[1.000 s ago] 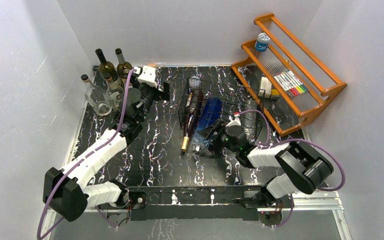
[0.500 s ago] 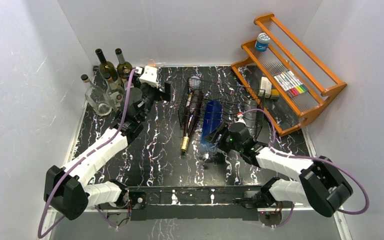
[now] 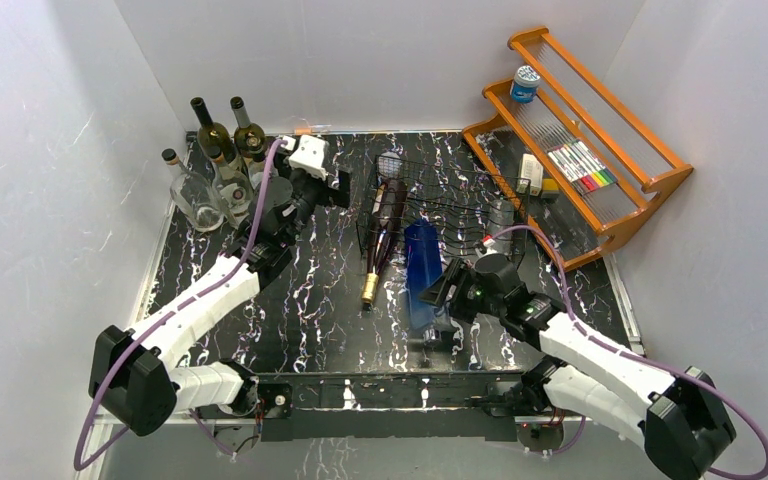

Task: Take the wine bottle off the wine rack

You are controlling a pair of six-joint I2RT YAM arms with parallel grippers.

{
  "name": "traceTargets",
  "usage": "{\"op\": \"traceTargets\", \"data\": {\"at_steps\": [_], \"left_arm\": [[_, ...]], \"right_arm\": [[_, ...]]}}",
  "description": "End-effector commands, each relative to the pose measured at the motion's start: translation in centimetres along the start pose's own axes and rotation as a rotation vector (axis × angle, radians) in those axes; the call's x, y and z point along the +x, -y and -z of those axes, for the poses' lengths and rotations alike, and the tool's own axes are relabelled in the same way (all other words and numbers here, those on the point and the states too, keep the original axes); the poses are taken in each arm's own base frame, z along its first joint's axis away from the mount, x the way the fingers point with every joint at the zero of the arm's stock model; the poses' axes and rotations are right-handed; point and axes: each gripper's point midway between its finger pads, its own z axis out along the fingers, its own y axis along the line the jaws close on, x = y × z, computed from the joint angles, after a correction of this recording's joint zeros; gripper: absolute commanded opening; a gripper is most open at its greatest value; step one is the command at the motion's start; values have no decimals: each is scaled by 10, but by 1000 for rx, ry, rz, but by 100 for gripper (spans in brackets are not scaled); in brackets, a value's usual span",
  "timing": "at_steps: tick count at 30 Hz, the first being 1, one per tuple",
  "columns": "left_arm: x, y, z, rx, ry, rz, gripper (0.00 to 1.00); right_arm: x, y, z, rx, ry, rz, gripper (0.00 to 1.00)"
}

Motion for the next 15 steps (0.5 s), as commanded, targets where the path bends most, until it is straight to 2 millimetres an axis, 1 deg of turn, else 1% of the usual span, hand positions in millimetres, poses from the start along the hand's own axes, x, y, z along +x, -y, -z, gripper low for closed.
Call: {"op": "traceTargets", "data": {"at_steps": [1,4,8,12,15], "left_arm": [[-17,32,1,145,54,-26,98],[-17,69,12,370,96,-162,98],[-20,94,30,513,149,-194,98],[-13,133,59,764,169,-258,98],[-6,157,75,866,162,-280,98]], "right_arm": [[25,31,17,123,-104,-34,38],[25,30,26,133,-116,-2,38],[29,39,41,198,-146,46,38],[37,36,50,195,-195,46,38],[37,32,57,181,-202,57,34]]}}
